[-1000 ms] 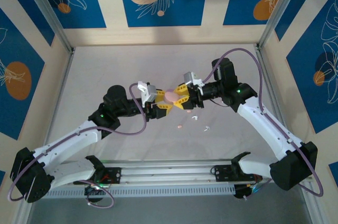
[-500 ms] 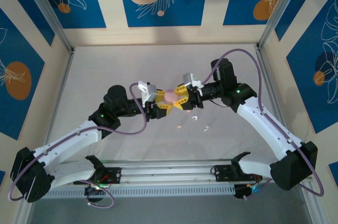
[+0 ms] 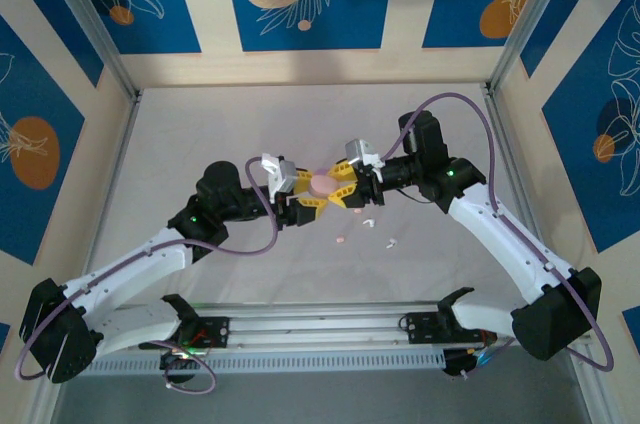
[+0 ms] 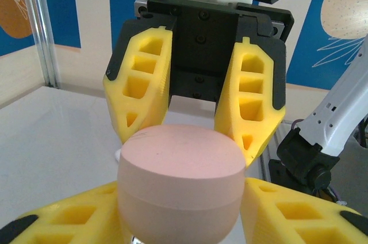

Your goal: Insert the wireless bluetooth earbuds into the charging case

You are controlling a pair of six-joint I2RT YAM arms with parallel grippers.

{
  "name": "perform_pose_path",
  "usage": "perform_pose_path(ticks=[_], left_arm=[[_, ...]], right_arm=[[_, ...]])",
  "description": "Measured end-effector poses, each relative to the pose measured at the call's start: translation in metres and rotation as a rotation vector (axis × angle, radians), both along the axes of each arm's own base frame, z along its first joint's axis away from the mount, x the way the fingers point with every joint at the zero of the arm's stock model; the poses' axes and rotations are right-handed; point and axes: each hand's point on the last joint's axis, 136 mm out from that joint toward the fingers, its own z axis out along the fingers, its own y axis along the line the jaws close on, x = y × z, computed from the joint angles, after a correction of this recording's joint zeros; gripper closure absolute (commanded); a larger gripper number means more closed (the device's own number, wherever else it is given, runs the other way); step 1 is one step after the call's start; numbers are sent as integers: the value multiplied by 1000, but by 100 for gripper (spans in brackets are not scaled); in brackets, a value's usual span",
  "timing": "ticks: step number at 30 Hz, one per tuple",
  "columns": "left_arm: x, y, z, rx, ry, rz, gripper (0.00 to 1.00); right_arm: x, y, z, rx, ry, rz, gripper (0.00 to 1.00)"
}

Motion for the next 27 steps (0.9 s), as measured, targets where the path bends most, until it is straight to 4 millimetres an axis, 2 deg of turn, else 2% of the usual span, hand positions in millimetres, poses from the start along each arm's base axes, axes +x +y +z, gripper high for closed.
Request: perform_pose_path(ticks=[7,15,20,27], left_arm=[[1,0,0,1,0,6,54],[0,0,0,0,-1,4,49],[1,0,0,0,-1,5,54],[1,0,0,0,0,8,50]], right_arm=[[0,0,0,0,-9,2,67],[1,0,0,-1,-23,2,67],[0,0,0,-1,-23,3,66],[1,0,-1,-2,-38,6,66]])
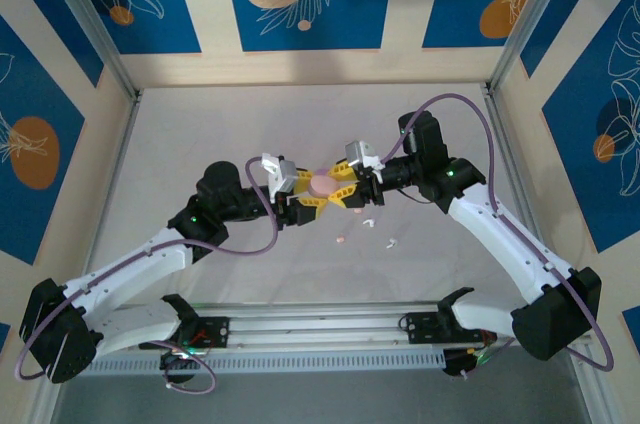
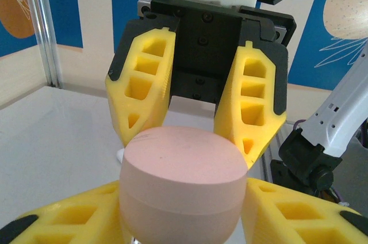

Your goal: Insert the wireless bluetooth earbuds into the charging case

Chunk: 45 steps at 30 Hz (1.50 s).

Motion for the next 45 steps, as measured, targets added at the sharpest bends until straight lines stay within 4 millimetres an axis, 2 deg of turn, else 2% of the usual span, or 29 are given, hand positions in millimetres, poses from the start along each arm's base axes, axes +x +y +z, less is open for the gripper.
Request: perform_pose_path(ticks=[7,13,17,26,34,37,45], left_arm=[[0,0,0,0,0,-1,54],[0,0,-1,1,15,-1,67],[-1,0,-1,4,12,-4,73],[-2,-1,0,6,-9,-7,76],[-8,-2,-9,34,8,-39,76],[-10,-2,-7,29,10,-49,75],[-11,-3,-4,13,19,-58,72]], right_arm=[[-1,0,-2,-4,-16,6,66],[-2,0,-1,1,-15,14,66],[-2,-2,-1,4,5,10,61],[0,-7,3,19,134,-11,52],[11,-14,14,37,195,-63,49],[11,-10,11,21,190,-69,51],[8,0,7,-3,135,-69,69]])
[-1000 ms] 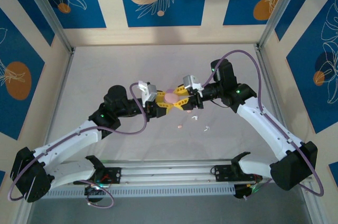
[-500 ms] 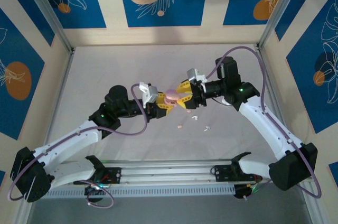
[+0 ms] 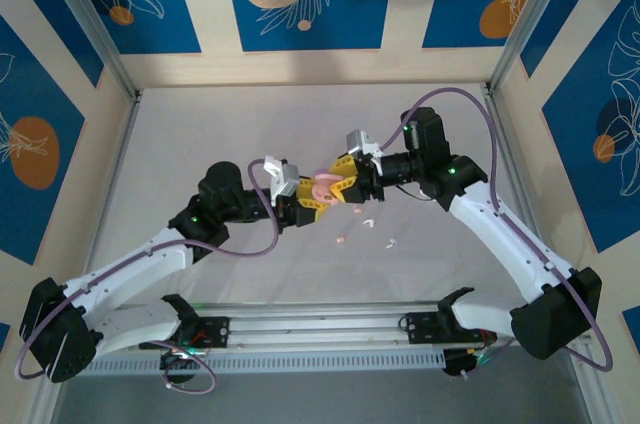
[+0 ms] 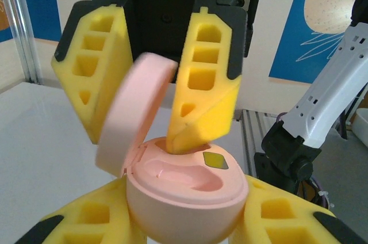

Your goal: Insert the wireless bluetooth earbuds into the charging case

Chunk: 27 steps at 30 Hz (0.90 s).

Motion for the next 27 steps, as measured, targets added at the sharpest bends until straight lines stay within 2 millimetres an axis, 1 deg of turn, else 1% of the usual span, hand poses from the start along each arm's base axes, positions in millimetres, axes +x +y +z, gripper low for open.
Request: perform_pose_path(ticks=[2,7,11,18,25,27], left_arm=[[1,0,0,-1,4,6,71],[2,0,0,-2,20,15,66],[3,0,0,-4,33,16,62],[5,-1,0,-12,44,20,56],[6,-3,0,-16,39,19,56],[6,-4,0,-17,38,18,59]], right_arm=[[0,1,1,2,-8,2,70],[0,2,1,1,-18,-2,80],[2,2,1,-5,-27,-11,84],[4,2,0,-16,-41,-31,85],[3,6,0,-21,-59,-35,84],[3,6,0,-21,-60,-35,84]])
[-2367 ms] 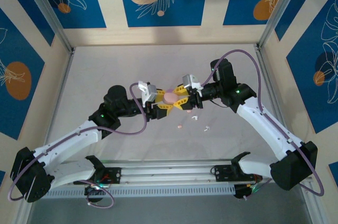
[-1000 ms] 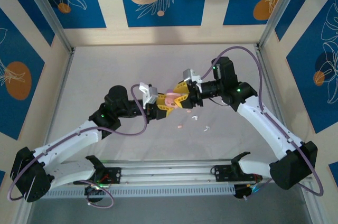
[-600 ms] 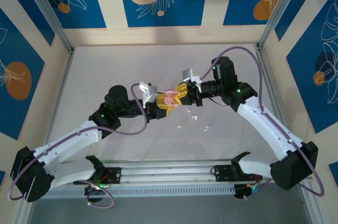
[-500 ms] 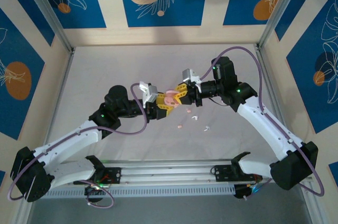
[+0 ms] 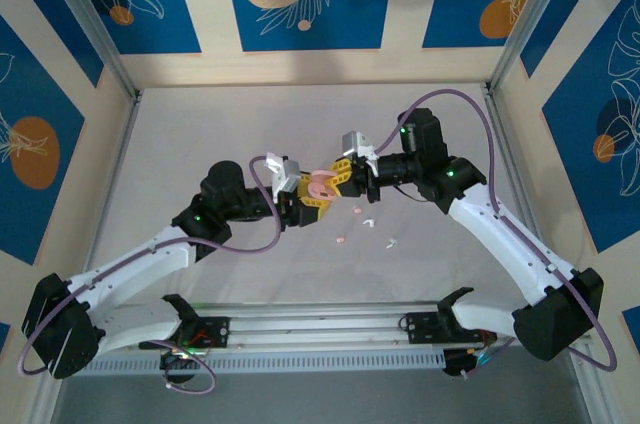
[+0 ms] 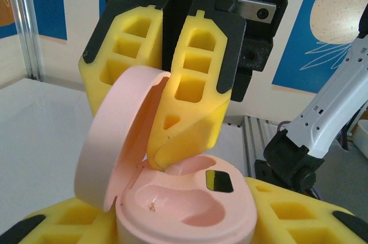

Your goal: Insert the wireless bluetooth earbuds into the charging case

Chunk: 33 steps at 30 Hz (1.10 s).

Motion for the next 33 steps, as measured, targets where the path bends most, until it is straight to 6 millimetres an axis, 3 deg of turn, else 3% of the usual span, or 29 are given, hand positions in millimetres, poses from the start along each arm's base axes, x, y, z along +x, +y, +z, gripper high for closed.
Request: perform_pose_path(ticks=[5,8,16,24,33], left_arm=[[0,0,-1,3,0,0,66],[0,0,-1,6,-7,3,71],[-6,-2,-4,22,-21,-15,72],[-8,0,-3,26,-42,-21,71],[2,9,2,-5,-86,78,72]], right_arm=[[0,0,0,0,-3,2,83],[0,0,0,1,-4,2,77],[4,-2,3,10,13,-19,59],[9,-6,10,22,46,-47,50],[12,-15,45,83,146,-134,43]])
